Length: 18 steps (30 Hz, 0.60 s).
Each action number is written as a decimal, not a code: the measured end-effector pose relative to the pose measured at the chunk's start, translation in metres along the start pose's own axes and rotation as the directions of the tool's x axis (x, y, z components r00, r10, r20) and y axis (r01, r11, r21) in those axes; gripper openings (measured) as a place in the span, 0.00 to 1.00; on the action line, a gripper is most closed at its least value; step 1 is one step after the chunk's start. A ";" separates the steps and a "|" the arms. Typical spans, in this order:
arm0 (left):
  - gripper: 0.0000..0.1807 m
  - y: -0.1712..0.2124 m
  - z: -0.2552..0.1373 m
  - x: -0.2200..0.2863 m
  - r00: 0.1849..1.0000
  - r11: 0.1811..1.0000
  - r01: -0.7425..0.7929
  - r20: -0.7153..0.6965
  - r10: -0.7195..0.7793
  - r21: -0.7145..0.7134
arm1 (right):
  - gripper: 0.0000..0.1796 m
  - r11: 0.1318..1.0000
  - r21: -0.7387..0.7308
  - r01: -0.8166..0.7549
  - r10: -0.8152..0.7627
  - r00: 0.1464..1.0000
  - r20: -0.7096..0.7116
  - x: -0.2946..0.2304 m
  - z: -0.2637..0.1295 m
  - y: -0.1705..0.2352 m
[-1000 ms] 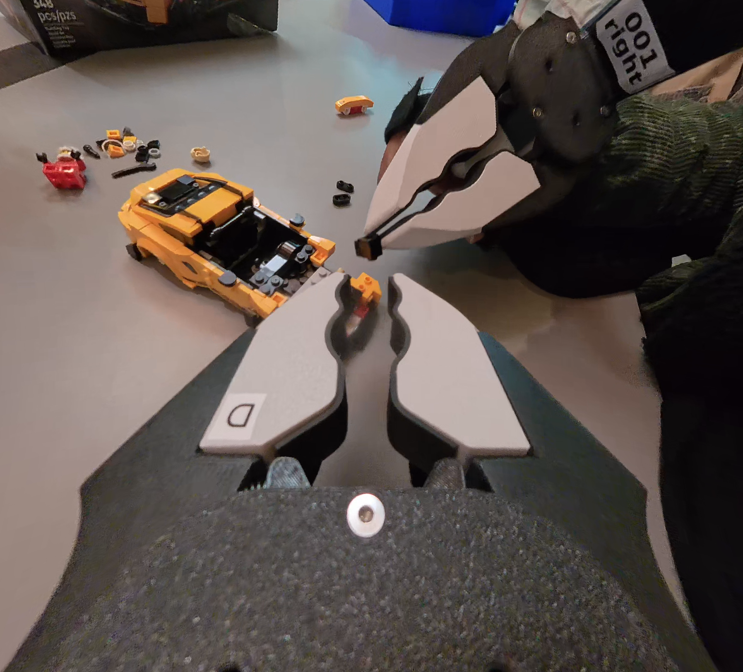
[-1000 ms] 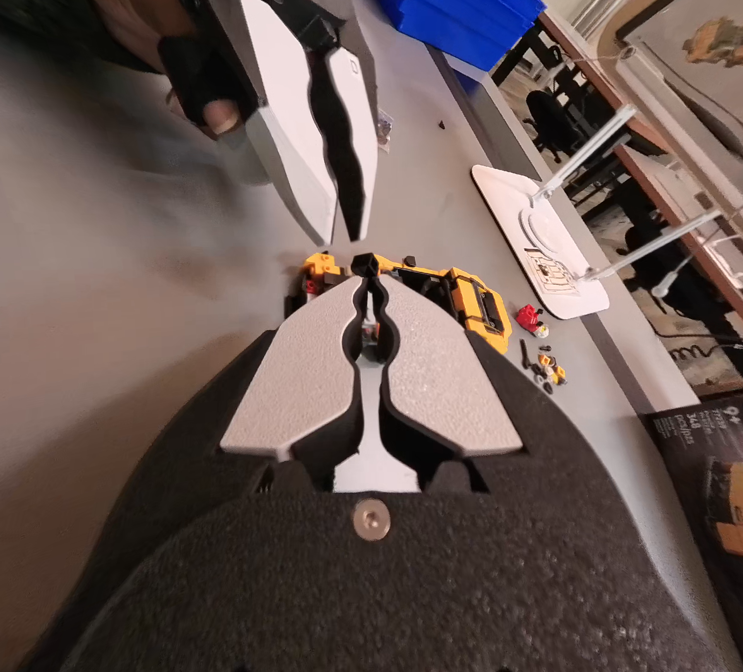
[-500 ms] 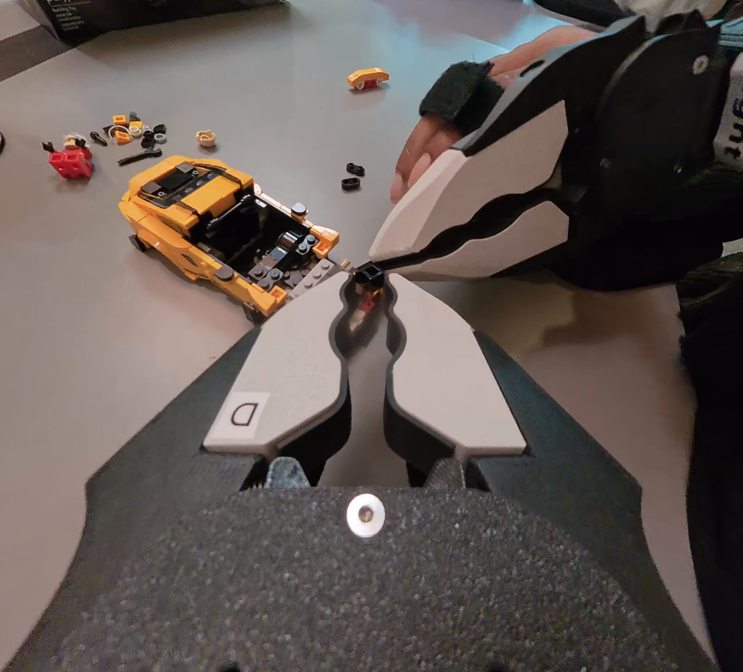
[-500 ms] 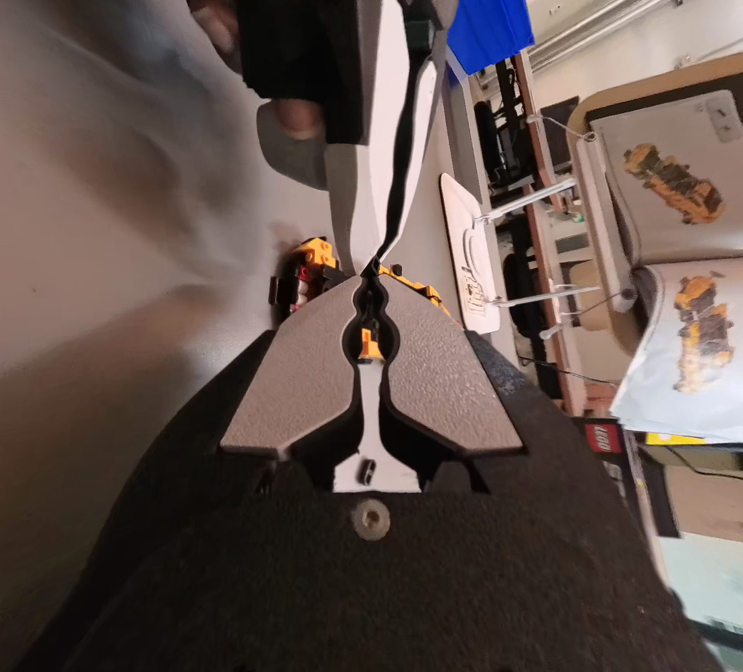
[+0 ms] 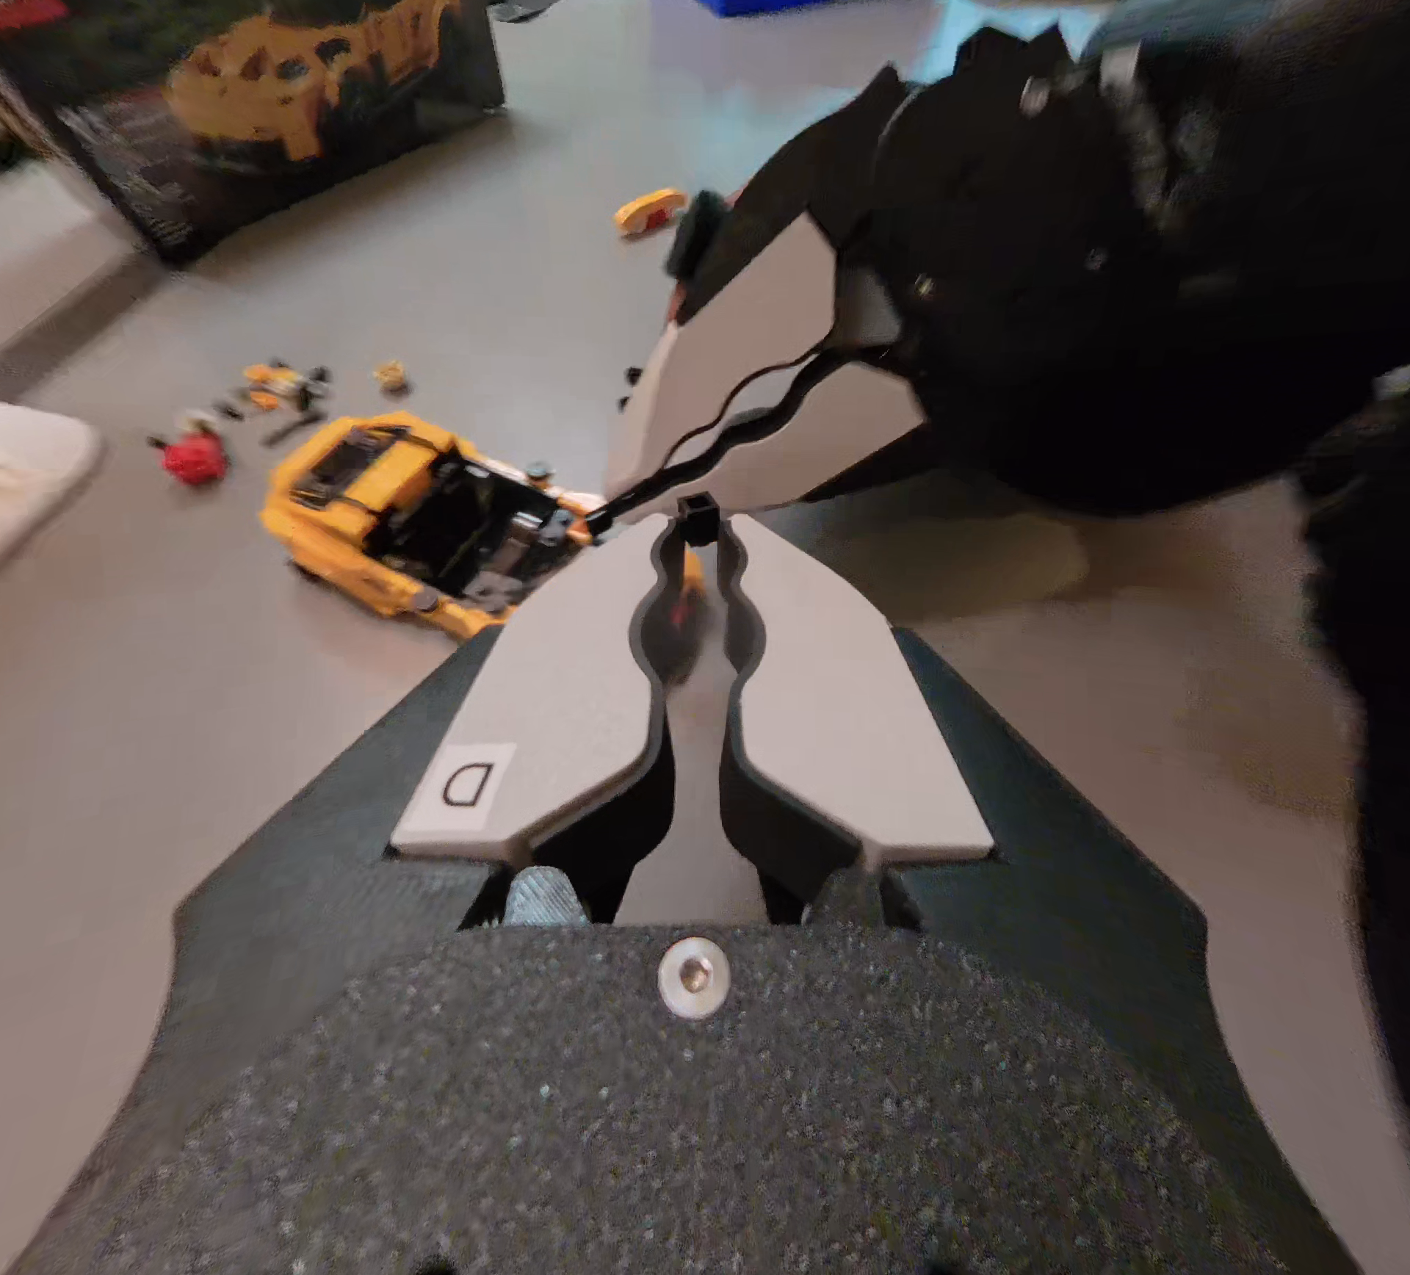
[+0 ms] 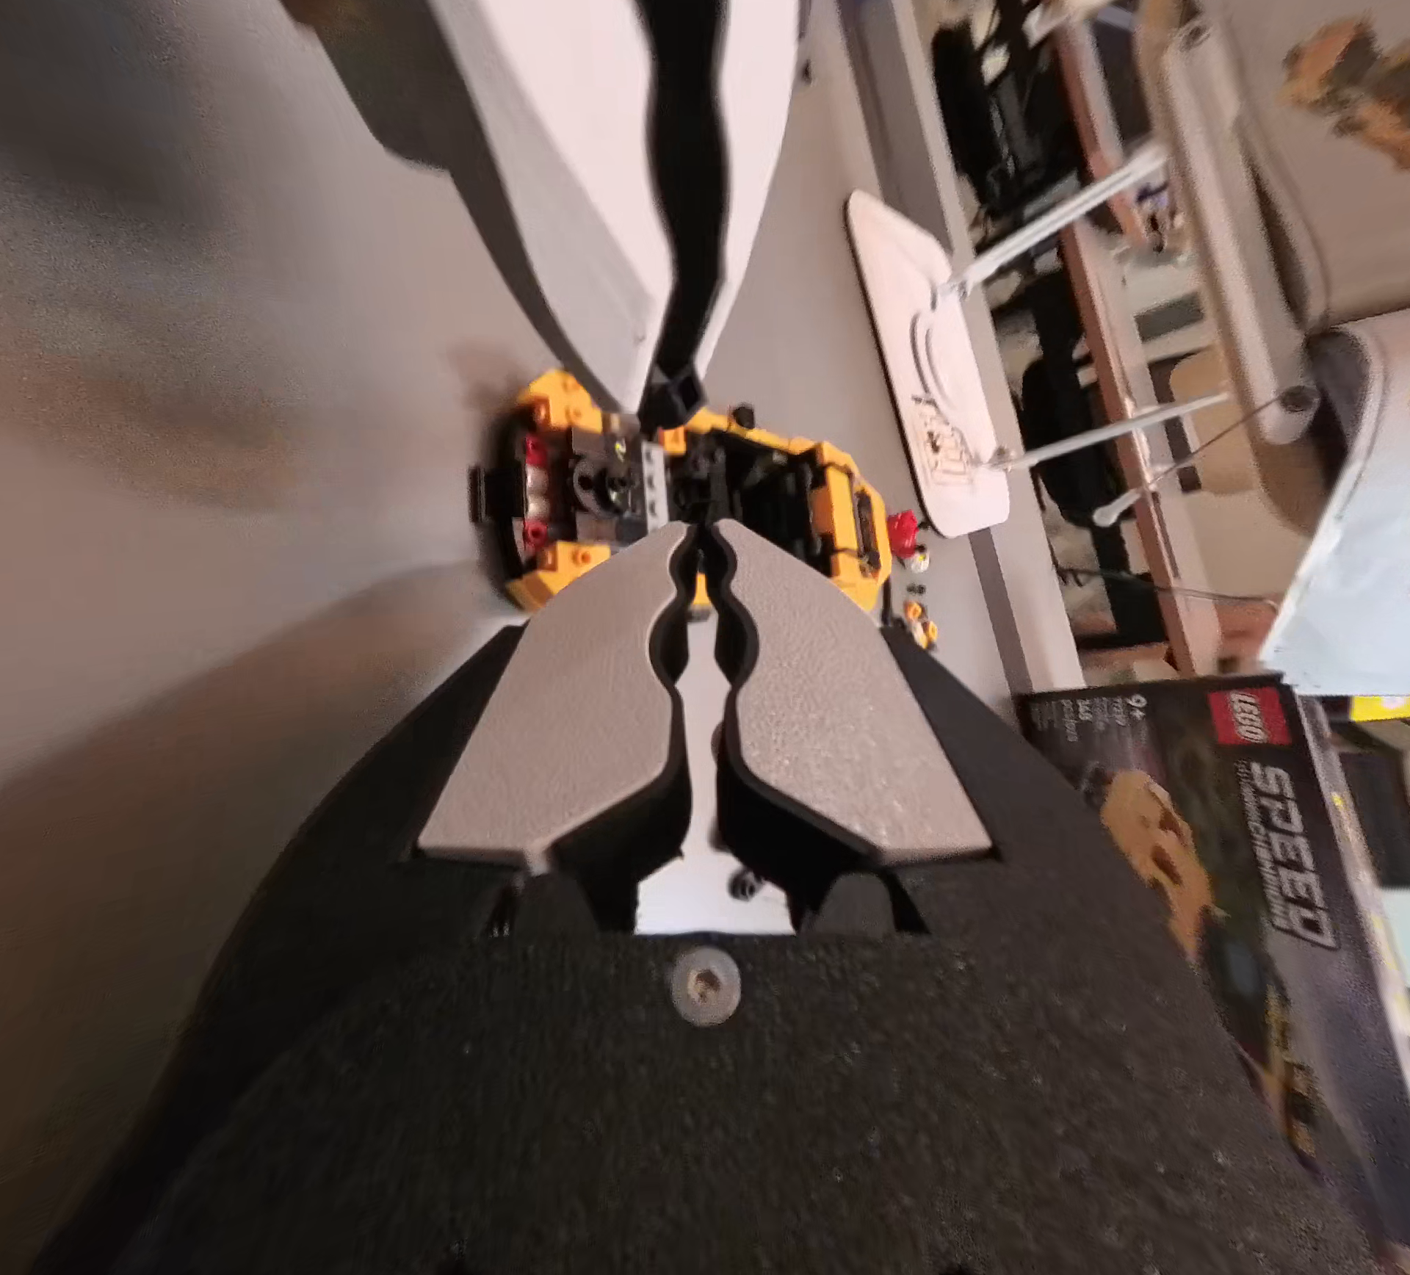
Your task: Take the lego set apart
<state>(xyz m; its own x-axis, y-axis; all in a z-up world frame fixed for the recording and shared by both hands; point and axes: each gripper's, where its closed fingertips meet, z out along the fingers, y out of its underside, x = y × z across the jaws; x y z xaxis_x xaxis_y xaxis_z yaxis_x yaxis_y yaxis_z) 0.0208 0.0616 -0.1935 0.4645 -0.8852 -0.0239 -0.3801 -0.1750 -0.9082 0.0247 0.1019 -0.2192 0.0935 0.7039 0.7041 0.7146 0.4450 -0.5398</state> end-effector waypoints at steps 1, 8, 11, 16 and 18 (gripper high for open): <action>0.05 0.001 -0.001 -0.005 0.997 0.998 -0.060 0.045 0.060 -0.018 | 0.01 0.998 0.052 -0.046 0.046 0.999 0.006 0.003 -0.006 -0.007; 0.05 0.009 -0.010 -0.019 0.973 0.977 0.214 -0.095 -0.212 0.011 | 0.01 0.984 -0.093 -0.152 0.163 0.979 0.123 0.012 -0.013 0.036; 0.05 0.008 -0.006 -0.009 0.935 0.952 0.306 -0.190 -0.298 0.014 | 0.01 0.977 -0.134 -0.166 0.190 0.963 0.191 0.007 -0.017 0.049; 0.05 0.004 -0.004 -0.001 0.821 0.871 0.491 -0.337 -0.461 0.004 | 0.01 0.965 -0.166 -0.204 0.240 0.941 0.238 0.003 -0.021 0.062; 0.05 0.001 -0.006 -0.001 0.756 0.823 0.569 -0.397 -0.521 0.004 | 0.01 0.959 -0.206 -0.194 0.243 0.939 0.245 0.000 -0.021 0.072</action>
<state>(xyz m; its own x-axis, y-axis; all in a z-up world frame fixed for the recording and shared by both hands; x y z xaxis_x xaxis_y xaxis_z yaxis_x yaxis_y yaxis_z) 0.0151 0.0601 -0.1915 0.2314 -0.7491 0.6207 -0.0454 -0.6456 -0.7623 0.0907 0.1225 -0.2490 0.0912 0.9044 0.4168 0.8100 0.1761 -0.5593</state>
